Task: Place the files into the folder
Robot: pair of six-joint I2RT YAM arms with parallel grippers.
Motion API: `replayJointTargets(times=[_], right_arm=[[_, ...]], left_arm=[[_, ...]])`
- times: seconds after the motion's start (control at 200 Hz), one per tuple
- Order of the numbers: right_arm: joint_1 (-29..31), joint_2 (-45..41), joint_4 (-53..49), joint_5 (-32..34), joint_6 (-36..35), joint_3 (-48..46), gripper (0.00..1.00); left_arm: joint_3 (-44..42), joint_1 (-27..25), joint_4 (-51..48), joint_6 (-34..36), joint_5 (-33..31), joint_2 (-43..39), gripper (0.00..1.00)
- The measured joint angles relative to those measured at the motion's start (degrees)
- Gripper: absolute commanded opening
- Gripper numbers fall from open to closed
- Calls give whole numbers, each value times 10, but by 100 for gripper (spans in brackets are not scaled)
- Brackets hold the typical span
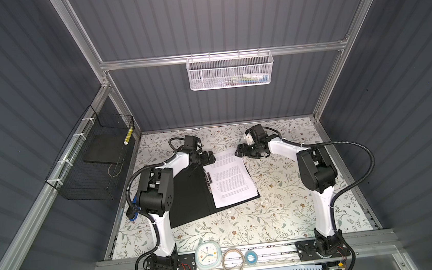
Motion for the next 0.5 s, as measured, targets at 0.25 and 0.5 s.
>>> replayJointTargets(times=[0.25,0.5], right_arm=[[0,17,-3,0,3,10,85],[3,31,5,-2,10,40,85]], left_arm=[[30,0,-13,8,-4,19,99],[35,0,-11,9,5,30,99]])
